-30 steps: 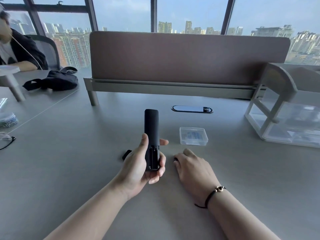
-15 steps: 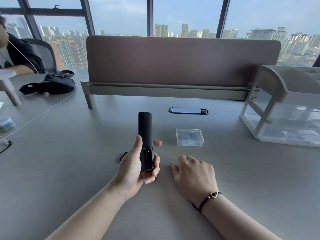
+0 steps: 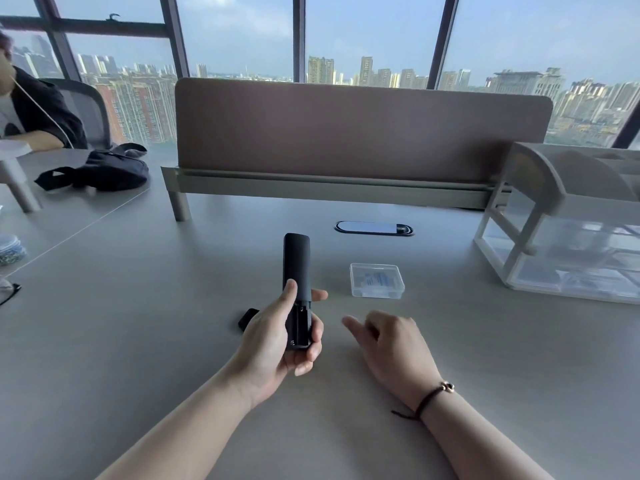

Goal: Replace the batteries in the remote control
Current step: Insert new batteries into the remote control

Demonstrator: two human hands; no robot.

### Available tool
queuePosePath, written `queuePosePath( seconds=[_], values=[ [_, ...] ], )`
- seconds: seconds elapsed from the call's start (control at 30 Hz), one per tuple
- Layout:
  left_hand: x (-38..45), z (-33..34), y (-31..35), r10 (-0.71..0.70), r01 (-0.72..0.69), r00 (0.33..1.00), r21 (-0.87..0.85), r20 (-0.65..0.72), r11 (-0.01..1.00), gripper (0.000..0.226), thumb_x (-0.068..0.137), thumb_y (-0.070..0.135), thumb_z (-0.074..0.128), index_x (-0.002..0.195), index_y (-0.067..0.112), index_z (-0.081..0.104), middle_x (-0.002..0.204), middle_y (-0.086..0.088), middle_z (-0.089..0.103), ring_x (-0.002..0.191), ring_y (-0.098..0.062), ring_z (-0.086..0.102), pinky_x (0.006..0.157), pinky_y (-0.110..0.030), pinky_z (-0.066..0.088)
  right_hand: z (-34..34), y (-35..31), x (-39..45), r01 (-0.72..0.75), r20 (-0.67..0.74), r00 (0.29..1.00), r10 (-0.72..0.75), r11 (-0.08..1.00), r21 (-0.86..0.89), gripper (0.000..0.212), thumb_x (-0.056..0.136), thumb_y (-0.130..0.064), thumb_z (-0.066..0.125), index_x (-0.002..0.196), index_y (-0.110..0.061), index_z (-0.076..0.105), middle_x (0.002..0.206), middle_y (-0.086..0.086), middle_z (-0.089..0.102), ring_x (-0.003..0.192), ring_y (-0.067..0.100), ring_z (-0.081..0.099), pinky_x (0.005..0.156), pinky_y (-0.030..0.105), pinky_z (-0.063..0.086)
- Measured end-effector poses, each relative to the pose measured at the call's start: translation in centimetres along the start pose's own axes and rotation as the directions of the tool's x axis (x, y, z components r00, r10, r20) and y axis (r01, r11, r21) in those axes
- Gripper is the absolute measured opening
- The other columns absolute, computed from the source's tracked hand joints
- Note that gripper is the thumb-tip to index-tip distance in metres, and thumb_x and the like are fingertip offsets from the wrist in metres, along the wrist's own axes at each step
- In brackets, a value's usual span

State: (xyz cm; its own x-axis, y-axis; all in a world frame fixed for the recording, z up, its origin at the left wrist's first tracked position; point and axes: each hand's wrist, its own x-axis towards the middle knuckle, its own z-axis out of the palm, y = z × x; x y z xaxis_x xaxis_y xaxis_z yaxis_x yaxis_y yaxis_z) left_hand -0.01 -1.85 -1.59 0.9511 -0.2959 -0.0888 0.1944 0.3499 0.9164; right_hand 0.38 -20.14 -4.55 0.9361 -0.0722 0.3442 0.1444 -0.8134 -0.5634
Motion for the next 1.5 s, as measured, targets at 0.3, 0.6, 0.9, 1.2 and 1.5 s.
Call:
queuePosePath(
  seconds=[0.3,0.6,0.9,1.2,1.5],
  values=[
    [-0.2,0.9,-0.7,0.022,-0.03,0.998,0.15,0.052,0.988,0.023,0.098,0.007,0.045,0.12,0.001,0.05,0.065,-0.013,0.053,0.046,-0.024,0.048,0.037,-0.024,0.033,0.0,-1.4,1.6,-0.377,0.263,0.922,0.284,0.5,0.78,0.056,0.065,-0.067,0.069,0.055,-0.016,0.05,0.046,0.002,0.036,0.034,0.014,0.024,0.039,0.019,0.018],
    [0.0,0.9,-1.1,0.14,-0.143,0.99,0.296,0.031,0.944,0.015,0.096,0.008,0.057,0.103,-0.005,0.057,0.065,-0.013,0.054,0.05,-0.024,0.053,0.037,-0.026,0.039,0.2,-1.3,1.1,-0.433,0.389,0.901,0.193,0.332,0.838,0.032,0.087,-0.034,0.07,0.081,-0.009,0.05,0.054,0.006,0.041,0.028,0.003,0.036,0.029,0.012,0.027],
    [0.3,0.3,-2.1,0.234,-0.261,0.965,0.487,0.118,0.833,0.026,0.082,0.03,0.075,0.083,0.005,0.074,0.065,-0.034,0.06,0.046,-0.029,0.049,0.041,-0.029,0.039,0.4,-2.6,0.1,-0.304,0.326,0.944,0.045,0.502,0.81,0.082,0.073,-0.068,0.068,0.081,0.012,0.051,0.056,0.026,0.056,0.045,0.023,0.05,0.043,0.027,0.034],
    [0.2,0.2,-0.4,0.116,-0.115,0.993,0.093,-0.009,0.989,0.025,0.075,0.021,0.072,0.084,-0.001,0.065,0.063,-0.007,0.056,0.046,-0.015,0.046,0.039,-0.024,0.027,-1.8,-2.1,0.1,-0.386,0.435,0.894,-0.105,0.311,0.869,0.012,0.079,-0.021,0.072,0.082,-0.01,0.071,0.068,0.009,0.064,0.032,0.006,0.023,0.038,0.021,0.009],
    [0.2,0.5,-0.4,0.217,-0.192,0.971,0.22,-0.096,0.956,0.025,0.078,0.026,0.07,0.075,0.001,0.069,0.051,-0.004,0.055,0.037,-0.016,0.043,0.049,-0.034,0.035,-2.1,-2.8,-0.4,-0.348,0.423,0.898,-0.117,0.398,0.849,0.013,0.094,-0.007,0.062,0.099,-0.014,0.072,0.068,0.016,0.072,0.03,0.009,0.026,0.034,0.017,0.014]
  ],
)
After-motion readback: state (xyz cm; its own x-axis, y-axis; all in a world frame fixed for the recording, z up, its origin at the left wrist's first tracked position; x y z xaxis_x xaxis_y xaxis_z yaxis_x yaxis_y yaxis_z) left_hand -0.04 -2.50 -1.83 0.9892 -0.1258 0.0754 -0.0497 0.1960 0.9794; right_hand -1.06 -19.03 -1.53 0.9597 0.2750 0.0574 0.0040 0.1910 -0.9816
